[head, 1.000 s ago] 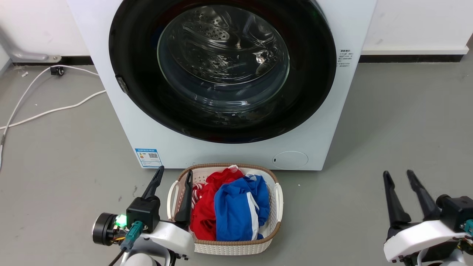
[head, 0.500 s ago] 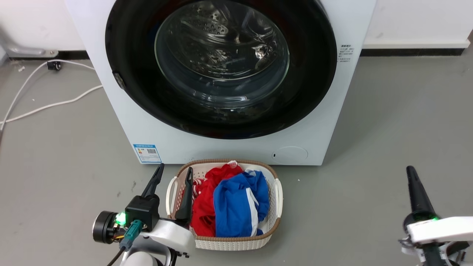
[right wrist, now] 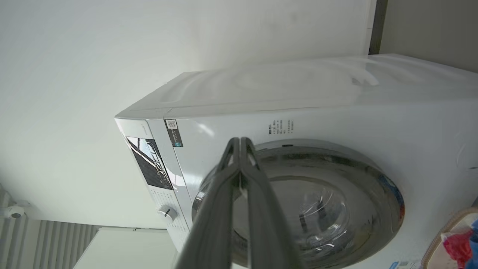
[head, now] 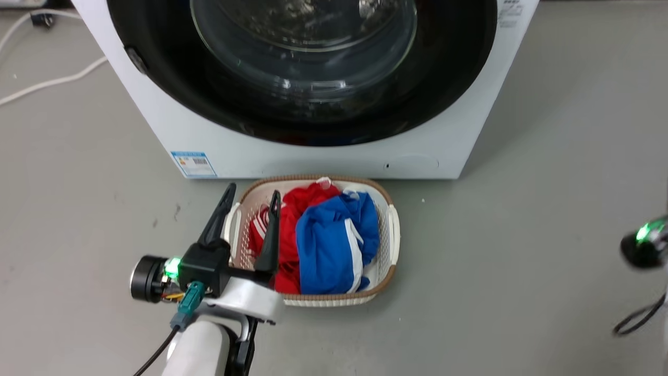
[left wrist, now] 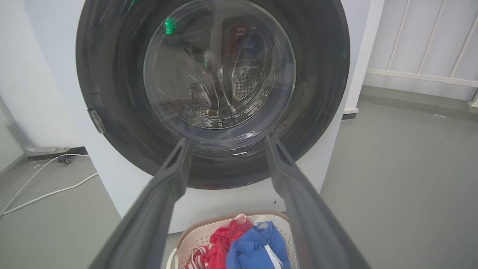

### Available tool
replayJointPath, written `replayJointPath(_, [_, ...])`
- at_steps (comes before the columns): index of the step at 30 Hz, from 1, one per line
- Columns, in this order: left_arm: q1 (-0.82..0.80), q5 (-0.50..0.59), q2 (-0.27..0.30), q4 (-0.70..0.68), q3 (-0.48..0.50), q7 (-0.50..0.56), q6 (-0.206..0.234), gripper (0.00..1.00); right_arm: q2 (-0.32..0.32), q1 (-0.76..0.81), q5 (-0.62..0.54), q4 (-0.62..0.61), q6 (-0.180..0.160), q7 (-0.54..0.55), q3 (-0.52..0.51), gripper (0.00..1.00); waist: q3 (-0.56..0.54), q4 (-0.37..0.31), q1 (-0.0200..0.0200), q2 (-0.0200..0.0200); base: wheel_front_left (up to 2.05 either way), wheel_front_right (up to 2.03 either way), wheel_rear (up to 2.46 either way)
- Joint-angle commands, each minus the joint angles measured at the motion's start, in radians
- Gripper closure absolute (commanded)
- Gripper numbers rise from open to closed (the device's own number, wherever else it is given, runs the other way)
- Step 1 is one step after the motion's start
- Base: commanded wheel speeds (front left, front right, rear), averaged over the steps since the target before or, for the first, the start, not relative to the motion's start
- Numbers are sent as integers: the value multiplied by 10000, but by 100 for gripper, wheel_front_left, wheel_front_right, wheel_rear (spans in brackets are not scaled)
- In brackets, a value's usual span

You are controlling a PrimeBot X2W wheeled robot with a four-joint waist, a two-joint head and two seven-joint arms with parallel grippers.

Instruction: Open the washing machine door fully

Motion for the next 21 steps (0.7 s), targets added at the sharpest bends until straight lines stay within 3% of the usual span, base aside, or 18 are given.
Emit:
replayJointPath(1, [-245, 89, 1, -99, -19, -27, -24, 0, -283, -599, 418, 336, 3, 319, -34, 100, 510, -3, -1, 0, 0, 0, 0])
replayJointPath(4, [-477, 214, -12, -216, -77, -27, -51, 0, -1017, -1835, 935, 1352, 3, 888, 234, 100, 938, 59, -1, 0, 0, 0, 0])
replayJointPath(10, [-1104, 364, -37, -478, -202, -27, -57, 0, -2420, -4448, 834, 3333, 4, 2078, 1784, 100, 1764, 256, -1, 0, 0, 0, 0])
replayJointPath(14, [-1411, 464, -54, -687, -382, -27, -28, 0, -2858, -6031, 462, 4251, 4, 3029, 3033, 100, 2222, 362, -1, 0, 0, 0, 0])
replayJointPath(21, [-1797, 455, -82, -951, -648, -27, 73, 0, -2870, -8264, -313, 5274, 4, 3734, 4472, 100, 2900, 586, -1, 0, 0, 0, 0])
